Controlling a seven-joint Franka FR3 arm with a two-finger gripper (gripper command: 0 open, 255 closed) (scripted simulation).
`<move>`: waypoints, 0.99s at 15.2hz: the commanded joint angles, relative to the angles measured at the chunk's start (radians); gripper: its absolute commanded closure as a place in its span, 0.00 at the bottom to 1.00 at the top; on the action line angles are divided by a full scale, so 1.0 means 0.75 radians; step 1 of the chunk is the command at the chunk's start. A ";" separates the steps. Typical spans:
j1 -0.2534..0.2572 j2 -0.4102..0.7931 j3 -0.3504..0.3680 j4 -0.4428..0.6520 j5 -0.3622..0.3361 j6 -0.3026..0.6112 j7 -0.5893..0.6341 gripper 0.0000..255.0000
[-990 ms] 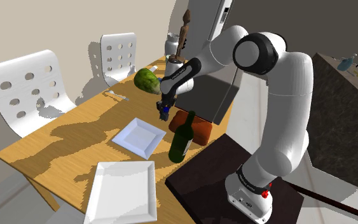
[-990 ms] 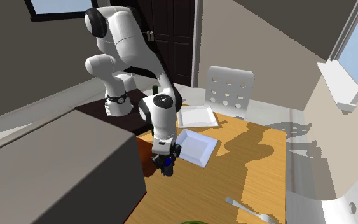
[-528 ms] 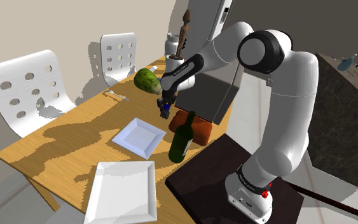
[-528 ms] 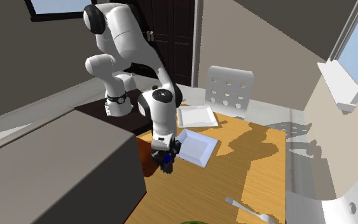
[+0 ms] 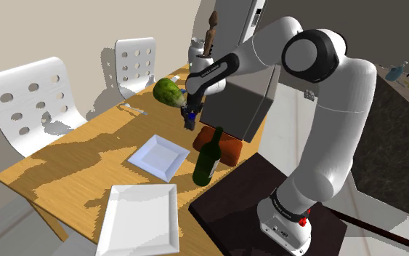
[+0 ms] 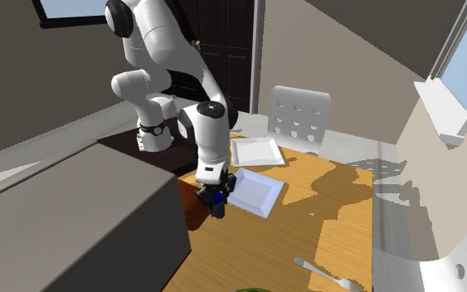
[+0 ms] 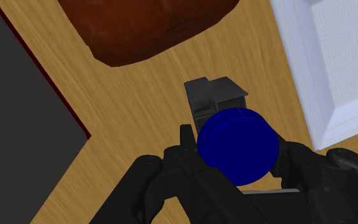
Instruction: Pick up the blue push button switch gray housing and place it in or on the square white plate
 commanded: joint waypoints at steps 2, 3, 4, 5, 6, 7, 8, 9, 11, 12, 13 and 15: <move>0.002 -0.036 0.000 0.005 -0.001 -0.042 0.002 1.00; 0.002 -0.049 -0.001 0.007 -0.002 -0.056 0.003 1.00; 0.002 -0.062 -0.001 0.009 -0.002 -0.071 0.003 1.00; 0.002 -0.064 -0.001 0.009 -0.002 -0.074 0.003 1.00; 0.021 -0.089 0.006 -0.027 -0.006 -0.062 0.031 1.00; 0.040 -0.113 0.013 -0.062 -0.009 -0.051 0.059 1.00; 0.059 -0.136 0.020 -0.095 -0.013 -0.040 0.088 1.00; 0.078 -0.158 0.028 -0.127 -0.016 -0.031 0.117 1.00; 0.116 -0.200 0.046 -0.186 -0.022 -0.013 0.177 1.00; 0.135 -0.220 0.056 -0.213 -0.025 -0.006 0.208 1.00; 0.154 -0.239 0.066 -0.239 -0.028 0.001 0.239 1.00; 0.193 -0.274 0.088 -0.286 -0.033 0.013 0.303 1.00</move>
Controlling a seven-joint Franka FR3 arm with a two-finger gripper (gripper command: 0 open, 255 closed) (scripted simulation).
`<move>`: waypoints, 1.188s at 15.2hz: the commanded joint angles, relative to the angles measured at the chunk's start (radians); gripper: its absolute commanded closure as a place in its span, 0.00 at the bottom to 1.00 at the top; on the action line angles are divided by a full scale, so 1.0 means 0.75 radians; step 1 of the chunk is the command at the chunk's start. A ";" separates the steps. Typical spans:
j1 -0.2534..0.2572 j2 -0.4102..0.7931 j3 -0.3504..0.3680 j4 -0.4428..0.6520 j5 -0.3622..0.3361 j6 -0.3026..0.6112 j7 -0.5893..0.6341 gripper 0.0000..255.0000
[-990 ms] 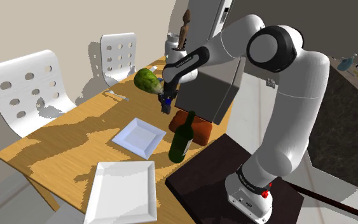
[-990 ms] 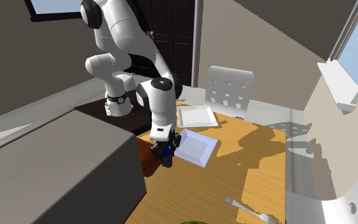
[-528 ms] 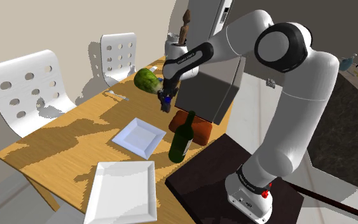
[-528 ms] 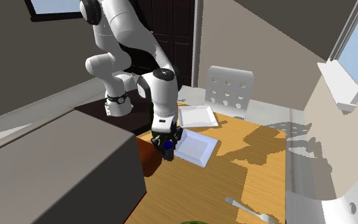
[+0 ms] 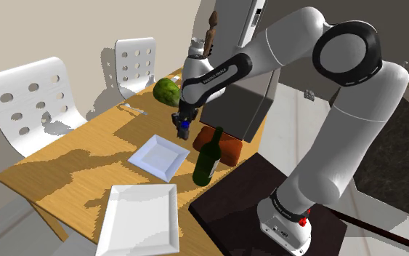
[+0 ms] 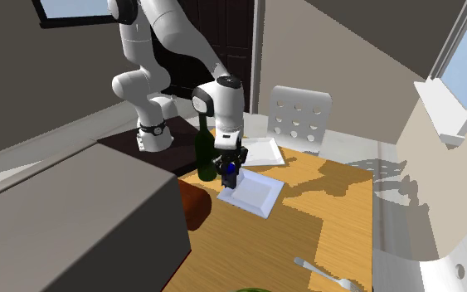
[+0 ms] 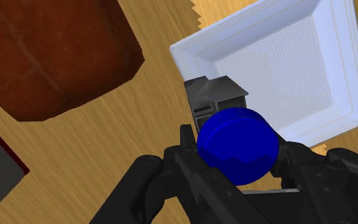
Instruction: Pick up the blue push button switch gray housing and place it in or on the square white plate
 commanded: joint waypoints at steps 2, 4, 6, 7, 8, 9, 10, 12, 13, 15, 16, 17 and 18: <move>0.061 -0.050 0.035 -0.062 -0.007 0.013 0.103 1.00; 0.099 -0.077 0.061 -0.097 -0.011 0.020 0.170 1.00; 0.138 -0.101 0.088 -0.126 -0.014 0.025 0.238 1.00; 0.157 -0.111 0.102 -0.138 -0.015 0.027 0.273 1.00; 0.177 -0.120 0.117 -0.148 -0.016 0.029 0.308 1.00; 0.196 -0.128 0.132 -0.157 -0.017 0.029 0.343 1.00; 0.216 -0.135 0.147 -0.165 -0.018 0.030 0.378 1.00; 0.255 -0.146 0.177 -0.174 -0.021 0.029 0.450 1.00; 0.274 -0.150 0.192 -0.177 -0.022 0.028 0.486 1.00; 0.314 -0.153 0.223 -0.177 -0.026 0.025 0.559 1.00; 0.333 -0.153 0.239 -0.175 -0.029 0.022 0.596 1.00; 0.353 -0.152 0.254 -0.172 -0.031 0.020 0.633 1.00; 0.372 -0.149 0.269 -0.166 -0.035 0.016 0.670 1.00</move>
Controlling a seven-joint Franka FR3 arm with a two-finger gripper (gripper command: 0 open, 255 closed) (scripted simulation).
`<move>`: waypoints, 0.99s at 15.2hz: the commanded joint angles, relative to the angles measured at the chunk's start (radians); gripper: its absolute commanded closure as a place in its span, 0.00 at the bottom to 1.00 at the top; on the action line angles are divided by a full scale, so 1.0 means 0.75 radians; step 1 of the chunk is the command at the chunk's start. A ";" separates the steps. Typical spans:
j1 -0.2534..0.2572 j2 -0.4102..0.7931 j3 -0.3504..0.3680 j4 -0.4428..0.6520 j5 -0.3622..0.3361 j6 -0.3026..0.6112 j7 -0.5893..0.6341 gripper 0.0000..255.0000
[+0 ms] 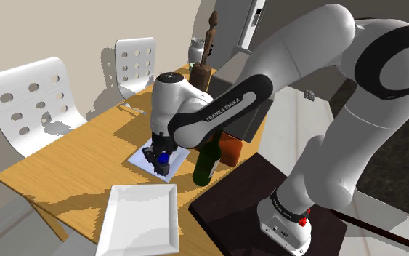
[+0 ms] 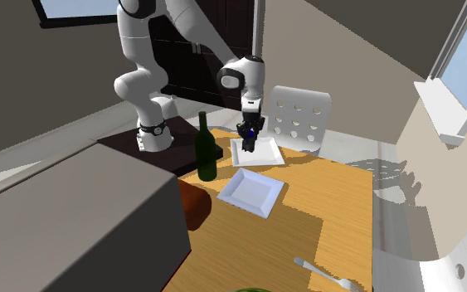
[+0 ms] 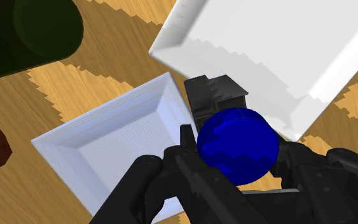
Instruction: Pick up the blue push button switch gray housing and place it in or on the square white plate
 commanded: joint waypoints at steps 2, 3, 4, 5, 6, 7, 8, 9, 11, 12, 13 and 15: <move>0.062 0.013 0.046 0.016 -0.013 -0.004 0.120 1.00; 0.082 0.020 0.061 0.026 -0.018 -0.008 0.158 1.00; 0.101 0.027 0.075 0.038 -0.024 -0.013 0.196 1.00; 0.121 0.036 0.089 0.051 -0.030 -0.019 0.234 1.00; 0.141 0.045 0.102 0.066 -0.037 -0.025 0.272 1.00; 0.161 0.056 0.115 0.082 -0.044 -0.031 0.310 1.00; 0.182 0.068 0.127 0.100 -0.053 -0.038 0.348 1.00; 0.211 0.088 0.144 0.129 -0.066 -0.050 0.403 1.00; 0.215 0.117 0.139 0.122 -0.082 -0.016 0.414 1.00; 0.217 0.131 0.136 0.119 -0.091 0.000 0.420 1.00; 0.219 0.146 0.133 0.117 -0.100 0.016 0.427 1.00; 0.223 0.176 0.126 0.113 -0.118 0.049 0.439 1.00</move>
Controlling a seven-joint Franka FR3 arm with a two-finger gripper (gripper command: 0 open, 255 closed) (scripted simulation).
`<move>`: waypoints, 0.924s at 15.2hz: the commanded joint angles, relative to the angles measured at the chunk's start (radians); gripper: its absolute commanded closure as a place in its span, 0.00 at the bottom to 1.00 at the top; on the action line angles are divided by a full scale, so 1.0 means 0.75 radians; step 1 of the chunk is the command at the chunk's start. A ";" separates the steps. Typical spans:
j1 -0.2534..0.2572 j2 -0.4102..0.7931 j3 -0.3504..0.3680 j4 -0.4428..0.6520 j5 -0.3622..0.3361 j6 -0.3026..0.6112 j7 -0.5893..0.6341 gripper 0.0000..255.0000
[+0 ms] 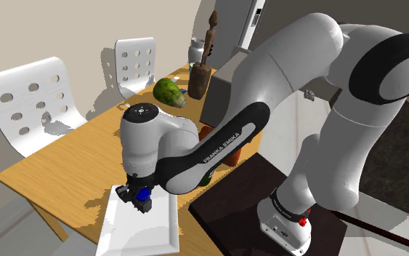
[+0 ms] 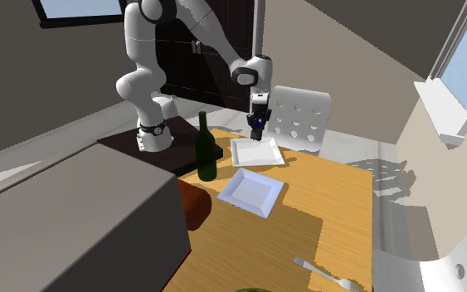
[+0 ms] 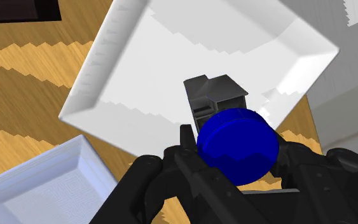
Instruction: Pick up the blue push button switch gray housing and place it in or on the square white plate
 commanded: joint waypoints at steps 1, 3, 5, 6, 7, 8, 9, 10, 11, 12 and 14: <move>0.004 0.030 -0.007 -0.006 -0.019 0.035 0.012 1.00; 0.010 0.061 -0.016 -0.008 -0.038 0.066 0.026 1.00; 0.016 0.093 -0.025 -0.009 -0.058 0.097 0.040 1.00; 0.020 0.110 -0.030 -0.009 -0.068 0.113 0.047 1.00; 0.024 0.126 -0.036 -0.008 -0.078 0.128 0.054 1.00; 0.028 0.143 -0.042 -0.007 -0.088 0.143 0.061 1.00; 0.032 0.159 -0.048 -0.006 -0.098 0.158 0.068 1.00; 0.037 0.176 -0.054 -0.005 -0.108 0.173 0.075 1.00; 0.041 0.193 -0.061 -0.003 -0.118 0.187 0.082 1.00; 0.043 0.200 -0.063 -0.002 -0.122 0.193 0.085 1.00; 0.044 0.200 -0.064 -0.002 -0.122 0.193 0.085 1.00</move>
